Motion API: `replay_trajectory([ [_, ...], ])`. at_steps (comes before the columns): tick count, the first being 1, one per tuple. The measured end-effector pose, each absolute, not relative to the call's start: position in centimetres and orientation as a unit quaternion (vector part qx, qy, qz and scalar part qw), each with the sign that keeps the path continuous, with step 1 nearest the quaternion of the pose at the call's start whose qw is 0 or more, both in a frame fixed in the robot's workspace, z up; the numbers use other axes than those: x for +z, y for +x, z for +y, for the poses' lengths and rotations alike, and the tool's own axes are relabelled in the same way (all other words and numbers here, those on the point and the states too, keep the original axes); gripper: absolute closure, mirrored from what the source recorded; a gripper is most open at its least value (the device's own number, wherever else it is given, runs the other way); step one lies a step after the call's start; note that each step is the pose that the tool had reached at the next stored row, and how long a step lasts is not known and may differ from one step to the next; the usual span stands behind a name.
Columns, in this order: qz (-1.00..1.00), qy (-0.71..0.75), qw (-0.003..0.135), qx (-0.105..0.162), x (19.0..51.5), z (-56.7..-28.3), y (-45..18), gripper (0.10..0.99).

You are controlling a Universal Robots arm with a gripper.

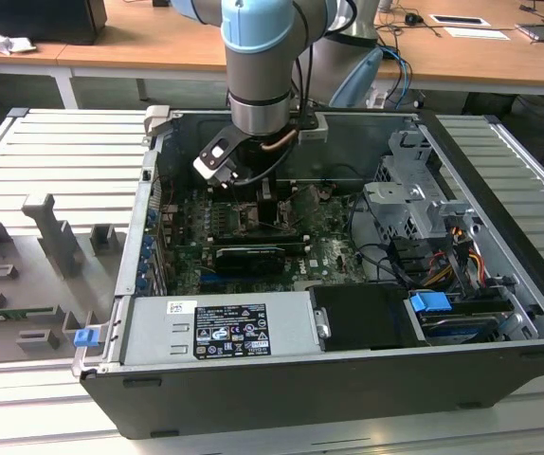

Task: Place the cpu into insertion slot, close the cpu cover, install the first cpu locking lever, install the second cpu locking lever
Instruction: 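Place the cpu into insertion slot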

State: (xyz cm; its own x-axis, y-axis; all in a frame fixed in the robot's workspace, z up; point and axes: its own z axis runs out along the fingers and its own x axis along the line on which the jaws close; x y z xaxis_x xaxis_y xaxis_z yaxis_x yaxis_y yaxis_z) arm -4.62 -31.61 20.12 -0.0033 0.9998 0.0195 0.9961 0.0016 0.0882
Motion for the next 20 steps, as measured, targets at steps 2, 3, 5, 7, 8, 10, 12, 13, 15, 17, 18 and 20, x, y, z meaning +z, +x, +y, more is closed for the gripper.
replay_trajectory([
  [2,0.707,0.705,0.028,0.035,20.3,-31.6,-4.6,0.42],
  [3,0.708,0.705,0.028,0.034,20.6,-31.6,-4.6,0.42],
  [5,0.708,0.705,0.029,0.034,21.1,-31.6,-4.6,0.42],
  [7,0.707,0.705,0.029,0.034,21.6,-31.6,-4.6,0.42],
  [8,0.707,0.705,0.028,0.034,21.7,-31.6,-4.6,0.431],
  [10,0.708,0.705,0.028,0.033,22.0,-31.6,-4.6,0.565],
  [12,0.708,0.705,0.028,0.033,22.0,-31.7,-4.6,0.682],
  [13,0.708,0.705,0.028,0.033,22.0,-31.7,-4.6,0.745],
  [15,0.708,0.705,0.028,0.033,22.0,-31.8,-4.6,0.863],
  [17,0.708,0.705,0.028,0.033,22.0,-31.9,-4.6,0.98],
  [18,0.708,0.705,0.028,0.033,22.0,-31.9,-4.6,0.98],
  [20,0.708,0.705,0.028,0.032,22.0,-31.9,-4.6,0.98],
])
